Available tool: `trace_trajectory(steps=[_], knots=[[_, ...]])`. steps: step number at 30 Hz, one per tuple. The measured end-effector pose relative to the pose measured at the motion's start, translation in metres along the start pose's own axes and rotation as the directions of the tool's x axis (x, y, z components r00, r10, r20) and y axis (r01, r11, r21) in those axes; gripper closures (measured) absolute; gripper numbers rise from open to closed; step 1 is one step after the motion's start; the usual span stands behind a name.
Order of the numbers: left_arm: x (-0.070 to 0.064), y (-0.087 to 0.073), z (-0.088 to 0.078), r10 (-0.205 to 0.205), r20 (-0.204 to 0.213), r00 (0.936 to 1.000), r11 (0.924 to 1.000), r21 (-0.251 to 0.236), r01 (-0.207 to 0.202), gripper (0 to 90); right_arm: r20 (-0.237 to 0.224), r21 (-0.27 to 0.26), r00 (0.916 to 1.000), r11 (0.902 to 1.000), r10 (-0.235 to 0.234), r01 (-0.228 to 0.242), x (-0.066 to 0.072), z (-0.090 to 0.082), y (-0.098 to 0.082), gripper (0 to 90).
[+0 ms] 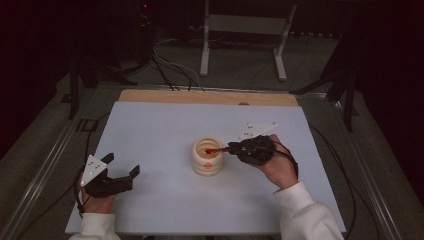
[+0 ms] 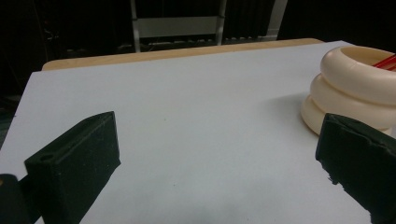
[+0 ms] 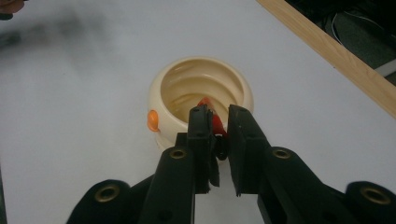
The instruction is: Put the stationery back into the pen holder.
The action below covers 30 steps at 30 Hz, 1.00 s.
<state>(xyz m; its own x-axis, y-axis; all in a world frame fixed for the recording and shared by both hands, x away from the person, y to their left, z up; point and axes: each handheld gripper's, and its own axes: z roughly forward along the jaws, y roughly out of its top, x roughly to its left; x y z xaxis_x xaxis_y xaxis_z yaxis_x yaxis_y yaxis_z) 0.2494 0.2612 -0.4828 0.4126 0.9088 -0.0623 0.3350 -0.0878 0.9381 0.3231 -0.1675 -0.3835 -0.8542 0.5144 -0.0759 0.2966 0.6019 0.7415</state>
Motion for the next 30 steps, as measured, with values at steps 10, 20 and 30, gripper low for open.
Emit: trace_trajectory(steps=[10, 20, 30], knots=[[0.0, -0.001, 0.001, 0.003, 0.004, 1.0, 1.0, 0.005, -0.003, 0.3, -0.015, -0.003, 0.9995, 0.9996, 0.027, -0.027, -0.006, 0.01, 0.004, 80.4], [0.0, -0.001, 0.002, -0.001, 0.003, 1.0, 1.0, 0.005, 0.001, 0.3, -0.036, 0.002, 0.9982, 0.9989, 0.047, -0.047, -0.008, 0.024, 0.006, 80.4], [0.001, -0.001, 0.001, -0.004, 0.006, 1.0, 1.0, 0.003, 0.003, 0.3, -0.029, -0.002, 0.9974, 0.9978, 0.066, -0.066, -0.007, 0.041, 0.004, 57.5]])
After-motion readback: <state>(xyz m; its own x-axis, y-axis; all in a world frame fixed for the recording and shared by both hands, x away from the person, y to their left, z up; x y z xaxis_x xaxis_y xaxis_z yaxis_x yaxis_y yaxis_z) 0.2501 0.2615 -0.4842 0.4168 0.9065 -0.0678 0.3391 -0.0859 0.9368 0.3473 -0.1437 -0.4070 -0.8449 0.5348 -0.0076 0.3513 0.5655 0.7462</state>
